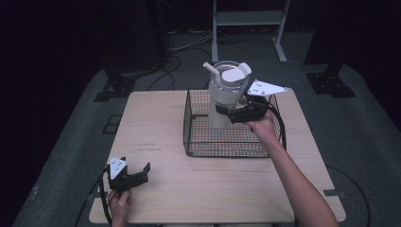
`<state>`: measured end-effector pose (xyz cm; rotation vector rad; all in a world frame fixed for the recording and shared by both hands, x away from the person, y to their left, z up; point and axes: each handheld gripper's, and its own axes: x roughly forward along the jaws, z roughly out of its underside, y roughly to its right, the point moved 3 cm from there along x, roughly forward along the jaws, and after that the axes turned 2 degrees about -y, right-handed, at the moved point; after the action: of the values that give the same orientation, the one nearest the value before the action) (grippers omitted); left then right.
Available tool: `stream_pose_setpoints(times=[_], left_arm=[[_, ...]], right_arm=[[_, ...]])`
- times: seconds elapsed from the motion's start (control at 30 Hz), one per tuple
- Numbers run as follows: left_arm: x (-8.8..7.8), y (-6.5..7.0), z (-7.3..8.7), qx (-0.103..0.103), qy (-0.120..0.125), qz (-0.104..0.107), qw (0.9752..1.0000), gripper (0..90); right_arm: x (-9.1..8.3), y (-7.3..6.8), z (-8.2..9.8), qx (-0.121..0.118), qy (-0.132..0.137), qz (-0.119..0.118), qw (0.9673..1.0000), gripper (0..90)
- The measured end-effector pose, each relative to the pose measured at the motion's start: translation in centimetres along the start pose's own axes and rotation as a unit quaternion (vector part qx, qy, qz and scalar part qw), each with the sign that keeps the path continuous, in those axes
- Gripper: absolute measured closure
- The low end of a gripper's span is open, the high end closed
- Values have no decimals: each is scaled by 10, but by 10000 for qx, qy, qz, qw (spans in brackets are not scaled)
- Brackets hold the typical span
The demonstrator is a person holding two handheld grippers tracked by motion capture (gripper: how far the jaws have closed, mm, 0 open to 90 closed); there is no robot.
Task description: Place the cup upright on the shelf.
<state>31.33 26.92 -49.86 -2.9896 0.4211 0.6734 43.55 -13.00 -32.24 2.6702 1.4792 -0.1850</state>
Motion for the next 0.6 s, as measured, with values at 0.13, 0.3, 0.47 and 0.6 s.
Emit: stream_pose_setpoints(times=[0.13,0.3,0.47,0.6], left_arm=[[0,0,0,-17,2,10,10000,0],[0,0,0,-66,27,21,10000,0],[0,0,0,-69,27,20,10000,0],[0,0,0,-66,23,3,10000,0]], right_arm=[[16,7,4,19,-43,-120,9999,86],[31,14,14,136,-142,-204,9996,86],[45,22,27,145,-321,-243,9991,86],[53,28,38,215,-389,-284,9986,86]])
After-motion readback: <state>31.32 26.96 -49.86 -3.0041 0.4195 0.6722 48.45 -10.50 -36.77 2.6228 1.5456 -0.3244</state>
